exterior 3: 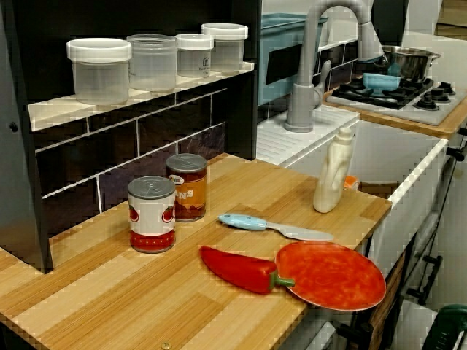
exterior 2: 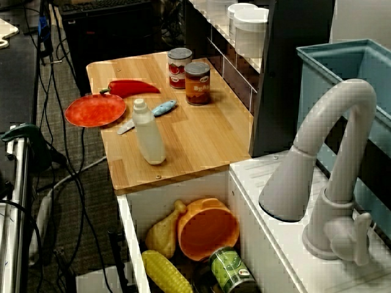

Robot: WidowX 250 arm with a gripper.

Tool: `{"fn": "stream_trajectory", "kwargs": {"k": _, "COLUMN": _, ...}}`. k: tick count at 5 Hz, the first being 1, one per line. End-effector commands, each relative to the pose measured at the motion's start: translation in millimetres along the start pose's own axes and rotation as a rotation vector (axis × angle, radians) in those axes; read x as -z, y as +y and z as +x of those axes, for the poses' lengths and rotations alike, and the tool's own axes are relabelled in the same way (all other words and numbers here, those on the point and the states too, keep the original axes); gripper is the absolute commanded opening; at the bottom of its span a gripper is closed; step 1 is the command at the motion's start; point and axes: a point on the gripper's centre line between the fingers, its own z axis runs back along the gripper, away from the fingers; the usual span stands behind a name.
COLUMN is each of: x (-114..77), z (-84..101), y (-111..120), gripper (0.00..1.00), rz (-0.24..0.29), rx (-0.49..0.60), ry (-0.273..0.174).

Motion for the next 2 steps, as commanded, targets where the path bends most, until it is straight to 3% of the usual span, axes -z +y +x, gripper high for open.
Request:
{"fn": "stream_trajectory", "kwargs": {"k": 1, "x": 0.0, "z": 0.0, "y": 0, "gripper": 1.00, "rz": 0.000, "rx": 0.000, "ry": 0.000}}
{"fn": "stream_trajectory", "kwargs": {"k": 2, "x": 2.0, "z": 23.2, "y": -10, "gripper": 1.00, "rz": -0.012, "rx": 0.166, "ry": 0.006}}
